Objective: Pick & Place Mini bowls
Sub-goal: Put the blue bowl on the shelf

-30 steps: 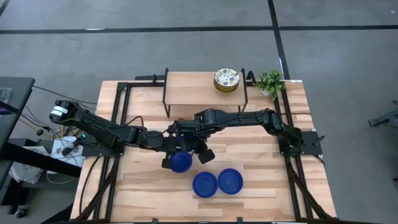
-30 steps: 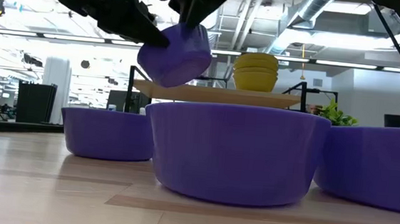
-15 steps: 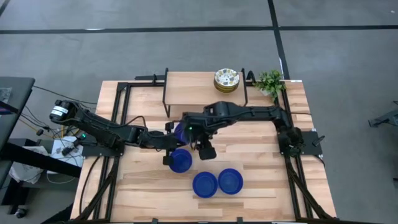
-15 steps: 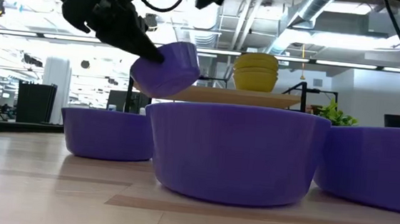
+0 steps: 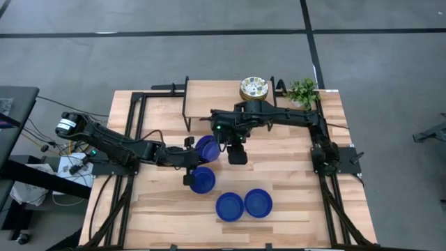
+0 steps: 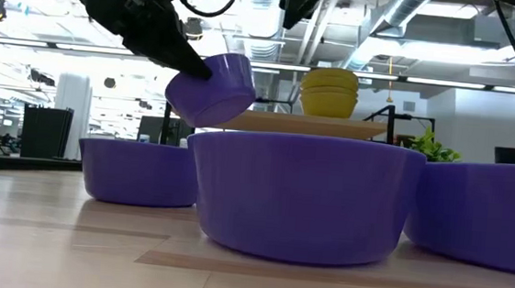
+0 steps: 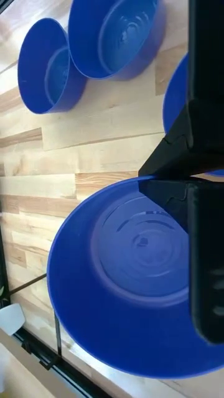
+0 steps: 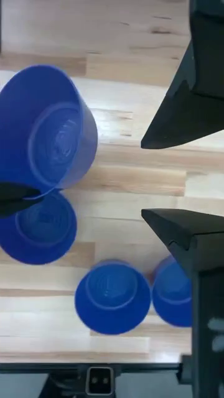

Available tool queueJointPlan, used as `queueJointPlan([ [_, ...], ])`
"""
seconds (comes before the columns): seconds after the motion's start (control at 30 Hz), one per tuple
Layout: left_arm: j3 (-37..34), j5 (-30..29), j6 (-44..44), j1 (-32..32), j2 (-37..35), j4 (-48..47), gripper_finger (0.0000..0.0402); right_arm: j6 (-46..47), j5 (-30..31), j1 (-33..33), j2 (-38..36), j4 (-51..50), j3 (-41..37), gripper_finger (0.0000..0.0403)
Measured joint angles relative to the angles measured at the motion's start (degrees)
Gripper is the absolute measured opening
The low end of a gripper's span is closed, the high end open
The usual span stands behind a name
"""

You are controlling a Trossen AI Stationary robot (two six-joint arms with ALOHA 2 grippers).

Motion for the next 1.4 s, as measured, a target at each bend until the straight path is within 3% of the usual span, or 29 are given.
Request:
queueJointPlan([
  [0.13, 0.02, -0.03, -0.37, -0.02, 0.00, 0.00, 0.0003, -4.08, -0.54, 0.13, 0.00, -0.12, 0.00, 0.0157],
  [0.37, 0.02, -1.27, -0.37, -0.04, -0.06, -0.05, 0.0003, -7.49, -9.49, -0.47, 0.07, 1.61, -1.21, 0.0159],
  [0.87, 3.57, -2.75, 1.86, -0.04, -0.11, -1.37, 0.0003, -3.74, -8.20, 0.61, 0.09, 5.56, -1.22, 0.0159],
  [1.1, 4.15, -3.27, 2.19, -0.04, -0.11, -4.14, 0.0003, -4.01, -0.05, -0.95, -0.67, 0.25, -1.22, 0.0158],
  [1.4, 4.15, -3.25, 1.06, -0.17, -0.11, -4.17, 0.0003, -5.07, -1.63, -5.48, -9.78, 1.32, -1.20, 0.0156],
])
